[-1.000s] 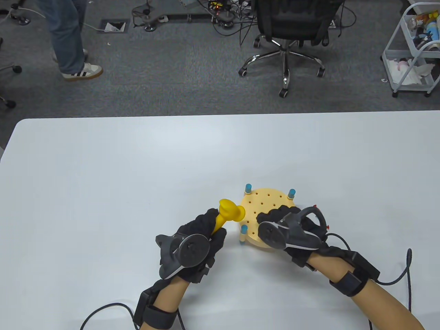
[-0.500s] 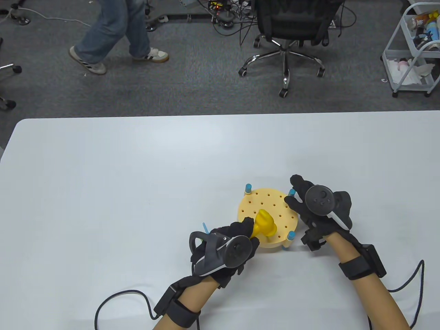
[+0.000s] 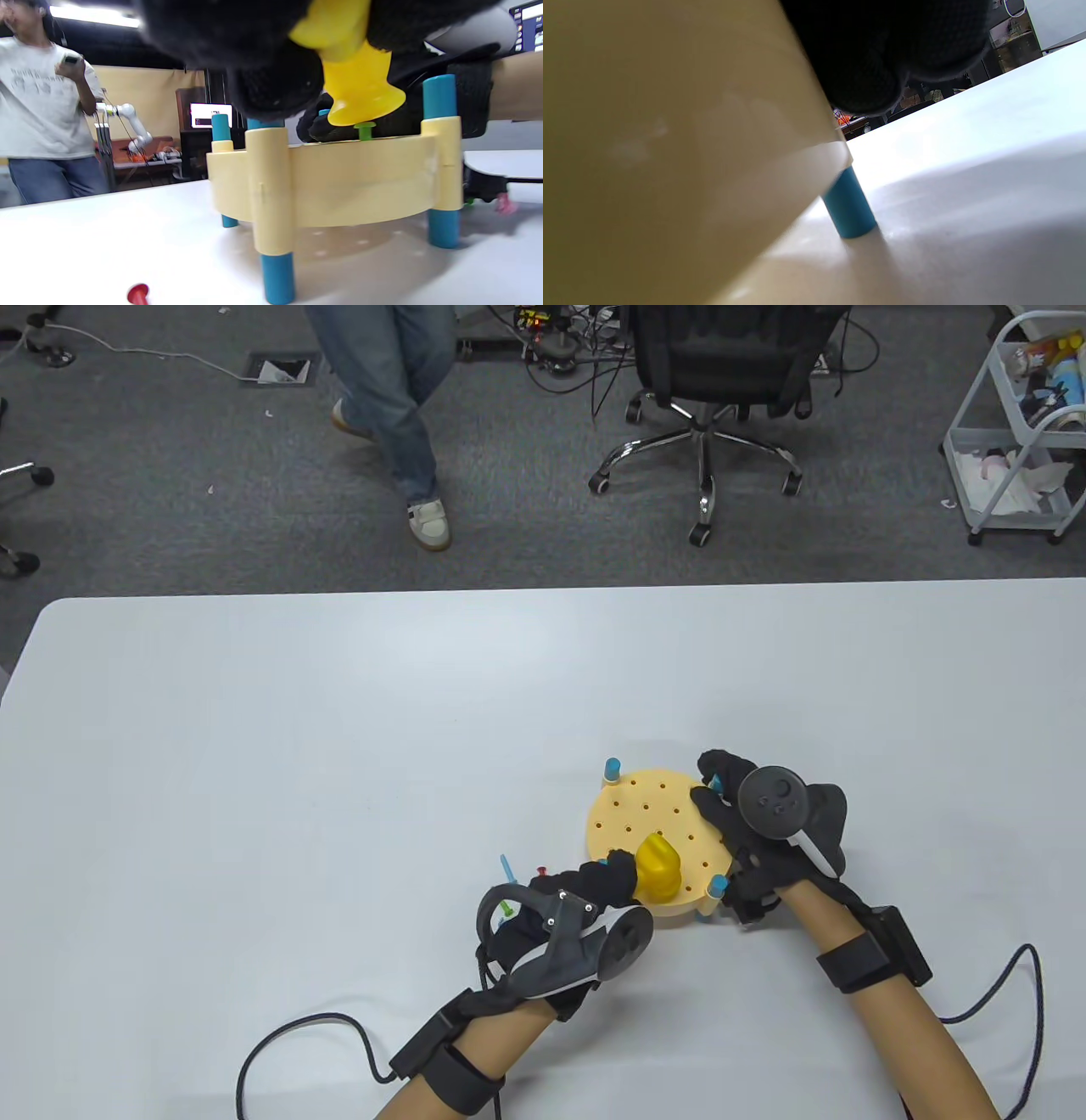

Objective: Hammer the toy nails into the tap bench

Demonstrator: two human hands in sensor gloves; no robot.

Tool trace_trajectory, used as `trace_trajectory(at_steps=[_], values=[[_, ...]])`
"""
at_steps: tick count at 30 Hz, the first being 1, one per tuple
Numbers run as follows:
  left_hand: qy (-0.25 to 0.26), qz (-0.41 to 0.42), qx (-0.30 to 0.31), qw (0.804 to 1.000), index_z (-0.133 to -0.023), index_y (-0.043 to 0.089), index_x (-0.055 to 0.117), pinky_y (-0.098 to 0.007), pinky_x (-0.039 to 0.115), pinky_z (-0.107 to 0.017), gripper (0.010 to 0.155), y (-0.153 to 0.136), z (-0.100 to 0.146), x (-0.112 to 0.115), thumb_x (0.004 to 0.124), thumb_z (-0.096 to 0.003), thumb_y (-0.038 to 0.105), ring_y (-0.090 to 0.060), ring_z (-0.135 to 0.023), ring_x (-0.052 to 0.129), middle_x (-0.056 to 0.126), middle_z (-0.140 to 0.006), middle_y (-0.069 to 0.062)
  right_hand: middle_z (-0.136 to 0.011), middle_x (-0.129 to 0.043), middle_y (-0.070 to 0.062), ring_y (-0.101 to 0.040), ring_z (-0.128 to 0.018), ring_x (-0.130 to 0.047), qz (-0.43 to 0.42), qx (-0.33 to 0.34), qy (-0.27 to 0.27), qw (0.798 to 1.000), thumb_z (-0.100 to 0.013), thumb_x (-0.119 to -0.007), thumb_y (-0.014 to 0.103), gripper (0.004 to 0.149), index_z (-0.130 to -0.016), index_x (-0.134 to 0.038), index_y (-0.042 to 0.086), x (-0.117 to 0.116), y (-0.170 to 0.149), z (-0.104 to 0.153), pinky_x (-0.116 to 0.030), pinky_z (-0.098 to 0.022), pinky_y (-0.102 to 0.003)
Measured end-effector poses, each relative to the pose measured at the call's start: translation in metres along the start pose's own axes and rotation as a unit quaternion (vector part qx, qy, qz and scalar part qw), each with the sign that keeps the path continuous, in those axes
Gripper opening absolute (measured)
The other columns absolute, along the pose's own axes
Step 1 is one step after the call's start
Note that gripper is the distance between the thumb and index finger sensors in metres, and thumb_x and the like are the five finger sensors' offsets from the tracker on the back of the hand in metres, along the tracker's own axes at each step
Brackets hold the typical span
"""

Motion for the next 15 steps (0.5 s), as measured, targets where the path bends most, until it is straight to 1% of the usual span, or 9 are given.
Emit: trace_trajectory(at_steps=[3, 5, 6, 7, 9, 11, 13, 14, 15], values=[[0.017, -0.016, 0.001, 1.000, -0.093, 0.018, 0.068, -0.033, 0.081, -0.011, 0.064, 0.000, 0.000, -0.004, 0.072, -0.0385, 0.051, -0.012, -0.011, 0.092, 0.099, -0.055, -0.007, -0.086, -0.085, -0.006, -0.027, -0.064, -0.091, 0.000, 0.000, 0.006, 1.000, -0.043, -0.071, 0.043, 0.056, -0.094, -0.065, 0.021, 0.000, 0.000, 0.000, -0.077, -0.049, -0.043], [0.047, 0.023, -0.001, 0.999, -0.090, 0.015, 0.077, -0.035, 0.080, -0.006, 0.064, -0.003, 0.000, -0.006, 0.077, -0.0360, 0.049, -0.015, -0.005, 0.092, 0.103, -0.049, -0.011, -0.086, -0.085, -0.006, -0.027, -0.064, -0.091, 0.000, 0.000, 0.007, 1.000, -0.043, -0.070, 0.043, 0.055, -0.094, -0.065, 0.021, 0.000, 0.000, -0.001, -0.078, -0.049, -0.043], [-0.041, 0.011, -0.004, 0.999, -0.092, 0.015, 0.070, -0.034, 0.080, -0.006, 0.064, -0.002, -0.005, 0.001, 0.075, -0.0373, 0.049, -0.013, -0.004, 0.090, 0.100, -0.051, -0.010, -0.086, -0.085, -0.006, -0.027, -0.064, -0.091, 0.000, -0.001, 0.007, 1.000, -0.043, -0.070, 0.043, 0.055, -0.094, -0.065, 0.021, 0.000, 0.000, -0.001, -0.078, -0.049, -0.043], [-0.051, -0.008, -0.003, 0.999, -0.093, 0.016, 0.066, -0.033, 0.079, -0.007, 0.065, 0.002, -0.003, -0.004, 0.072, -0.0386, 0.050, -0.012, -0.005, 0.088, 0.098, -0.054, -0.008, -0.086, -0.085, -0.006, -0.027, -0.064, -0.091, 0.000, -0.001, 0.008, 1.000, -0.043, -0.070, 0.043, 0.055, -0.094, -0.065, 0.021, 0.000, 0.000, -0.001, -0.078, -0.049, -0.043], [-0.012, -0.052, 0.013, 0.998, -0.092, 0.015, 0.069, -0.033, 0.079, -0.007, 0.064, 0.010, -0.004, -0.005, 0.072, -0.0375, 0.050, -0.012, -0.005, 0.089, 0.099, -0.052, -0.008, -0.086, -0.085, -0.006, -0.027, -0.063, -0.092, 0.004, -0.001, 0.008, 1.000, -0.043, -0.070, 0.043, 0.055, -0.094, -0.065, 0.021, 0.000, 0.000, -0.001, -0.078, -0.049, -0.043], [0.019, -0.055, 0.011, 0.998, -0.091, 0.016, 0.071, -0.032, 0.080, -0.006, 0.064, 0.011, 0.000, -0.005, 0.072, -0.0373, 0.051, -0.011, -0.003, 0.089, 0.100, -0.050, -0.007, -0.086, -0.085, -0.006, -0.027, -0.064, -0.091, 0.005, 0.000, 0.010, 1.000, -0.043, -0.069, 0.043, 0.055, -0.094, -0.065, 0.022, 0.000, 0.000, -0.001, -0.078, -0.049, -0.043], [-0.006, -0.035, -0.008, 0.999, -0.089, 0.012, 0.073, -0.033, 0.079, -0.002, 0.064, 0.009, 0.000, -0.002, 0.073, -0.0369, 0.050, -0.012, 0.001, 0.088, 0.102, -0.047, -0.009, -0.086, -0.085, -0.006, -0.027, -0.063, -0.091, 0.000, 0.000, 0.011, 1.000, -0.044, -0.070, 0.043, 0.055, -0.094, -0.065, 0.021, -0.001, 0.000, -0.001, -0.077, -0.049, -0.043], [-0.047, -0.052, -0.013, 0.997, -0.089, 0.012, 0.071, -0.034, 0.078, -0.001, 0.065, 0.012, -0.004, 0.000, 0.073, -0.0368, 0.050, -0.013, 0.002, 0.087, 0.101, -0.047, -0.009, -0.086, -0.085, -0.006, -0.027, -0.063, -0.091, 0.001, -0.001, 0.011, 1.000, -0.044, -0.069, 0.043, 0.055, -0.094, -0.065, 0.021, -0.001, 0.000, -0.001, -0.077, -0.049, -0.043], [-0.060, -0.097, 0.000, 0.994, -0.090, 0.014, 0.068, -0.032, 0.078, -0.003, 0.064, 0.015, -0.006, -0.003, 0.069, -0.0374, 0.051, -0.011, 0.000, 0.087, 0.099, -0.049, -0.006, -0.086, -0.085, -0.006, -0.027, -0.063, -0.092, 0.005, 0.000, 0.010, 1.000, -0.044, -0.069, 0.043, 0.055, -0.094, -0.064, 0.021, -0.001, 0.000, -0.001, -0.078, -0.049, -0.043]])
Point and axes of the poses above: the tracker on the back of each hand, its own y axis roughly to the thumb side, its own z axis roughly from the fingertips to the wrist, x = y × z, the point moved 1 cm from there along -z, roughly from the wrist to the fingertips
